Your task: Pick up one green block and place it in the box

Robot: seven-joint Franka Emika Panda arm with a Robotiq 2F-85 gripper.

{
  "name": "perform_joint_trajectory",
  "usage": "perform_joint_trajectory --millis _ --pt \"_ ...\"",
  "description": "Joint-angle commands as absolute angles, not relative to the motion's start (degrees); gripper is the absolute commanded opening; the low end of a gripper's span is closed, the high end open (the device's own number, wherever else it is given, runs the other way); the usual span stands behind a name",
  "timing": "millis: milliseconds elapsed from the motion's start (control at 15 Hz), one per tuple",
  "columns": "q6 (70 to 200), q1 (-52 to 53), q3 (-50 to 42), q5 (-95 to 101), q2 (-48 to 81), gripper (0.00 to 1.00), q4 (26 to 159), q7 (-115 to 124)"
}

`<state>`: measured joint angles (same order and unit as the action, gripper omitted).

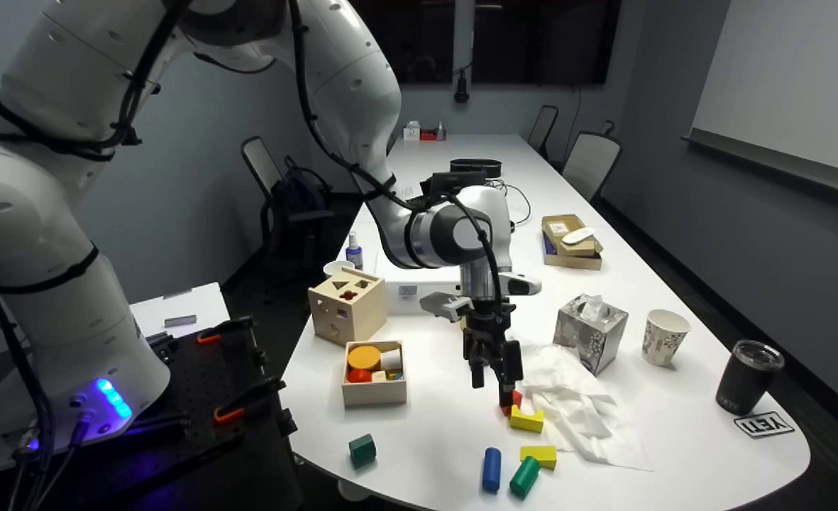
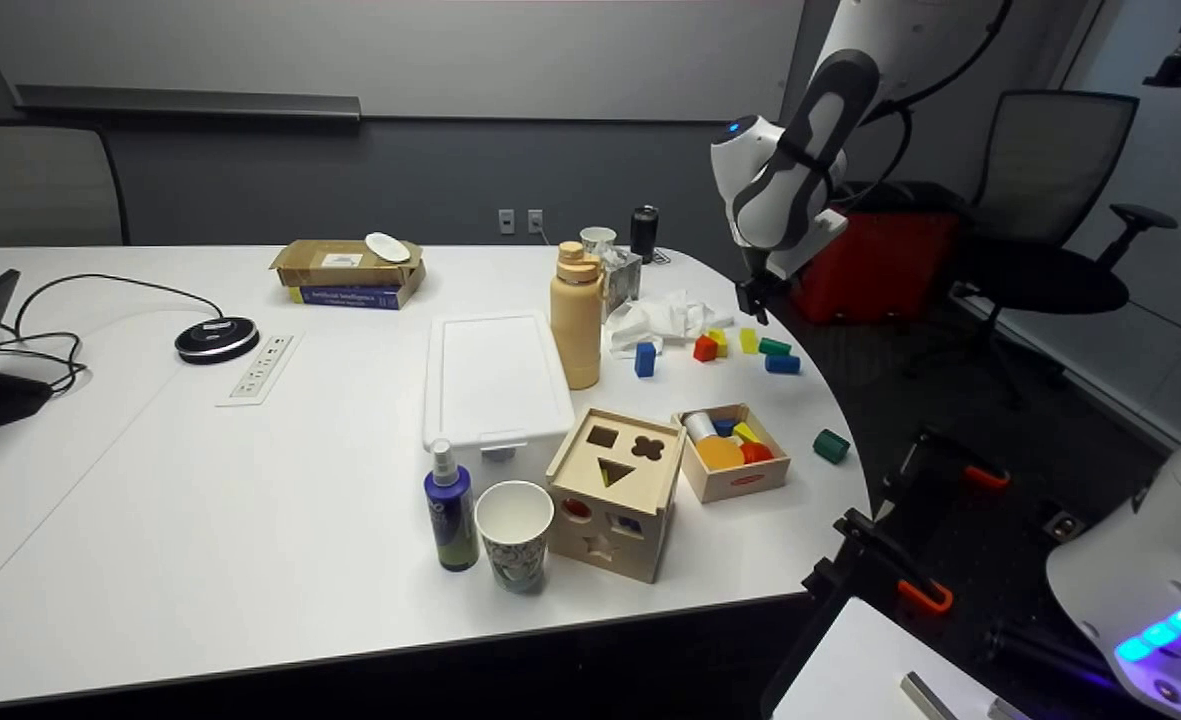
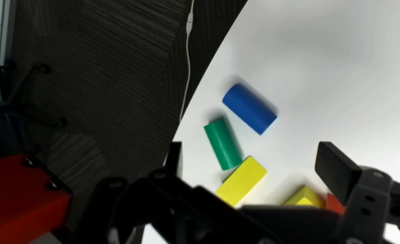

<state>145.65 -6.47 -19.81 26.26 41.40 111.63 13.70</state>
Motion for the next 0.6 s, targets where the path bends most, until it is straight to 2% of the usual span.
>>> perform_joint_trajectory --millis 0,533 --pt "145.13 -10.57 -15.9 23.83 43.29 1.0 110.43 0.55" --pt "138.13 -14.83 -15.02 24.25 52.84 1.0 100.77 -15.65"
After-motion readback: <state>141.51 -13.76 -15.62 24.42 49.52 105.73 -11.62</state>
